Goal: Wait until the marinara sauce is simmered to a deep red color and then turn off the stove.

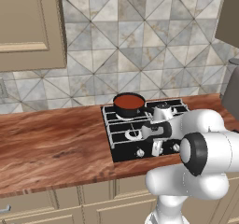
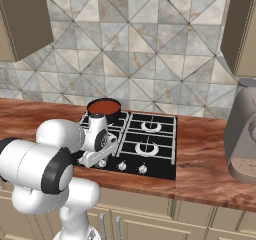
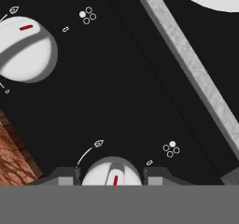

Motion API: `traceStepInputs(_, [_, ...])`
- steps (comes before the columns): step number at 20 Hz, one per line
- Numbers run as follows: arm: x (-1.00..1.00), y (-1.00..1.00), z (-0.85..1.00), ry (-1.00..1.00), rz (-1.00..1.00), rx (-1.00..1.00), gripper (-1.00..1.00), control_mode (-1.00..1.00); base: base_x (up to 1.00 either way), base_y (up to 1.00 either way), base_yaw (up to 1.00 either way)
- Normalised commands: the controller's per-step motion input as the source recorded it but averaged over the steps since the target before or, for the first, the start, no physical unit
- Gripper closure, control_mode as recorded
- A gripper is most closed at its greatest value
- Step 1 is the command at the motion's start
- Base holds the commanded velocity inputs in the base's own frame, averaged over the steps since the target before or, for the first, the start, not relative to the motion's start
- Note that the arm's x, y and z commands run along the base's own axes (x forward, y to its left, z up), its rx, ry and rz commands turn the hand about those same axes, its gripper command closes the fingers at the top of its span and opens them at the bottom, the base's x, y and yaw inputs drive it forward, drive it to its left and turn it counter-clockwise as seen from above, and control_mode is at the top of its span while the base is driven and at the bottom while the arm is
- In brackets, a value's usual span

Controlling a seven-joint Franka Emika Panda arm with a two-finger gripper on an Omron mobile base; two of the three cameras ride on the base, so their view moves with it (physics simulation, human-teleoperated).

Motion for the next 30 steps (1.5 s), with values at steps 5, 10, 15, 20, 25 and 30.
traceStepInputs(5, [0.0,0.0,0.0,0.0,0.0,0.0,1.0,-1.0,0.0,0.0,0.0])
traceStepInputs(10, [0.0,0.0,0.0,0.0,0.0,0.0,1.0,-1.0,0.0,0.0,0.0])
traceStepInputs(15, [0.0,0.0,0.0,0.0,0.0,0.0,1.0,-1.0,0.0,0.0,0.0])
traceStepInputs(20, [0.0,0.0,0.0,0.0,0.0,0.0,1.0,-1.0,0.0,0.0,0.0])
traceStepInputs(25, [0.0,0.0,0.0,0.0,0.0,0.0,1.0,-1.0,0.0,0.0,0.0])
traceStepInputs(30, [0.0,0.0,0.0,0.0,0.0,0.0,1.0,-1.0,0.0,0.0,0.0])
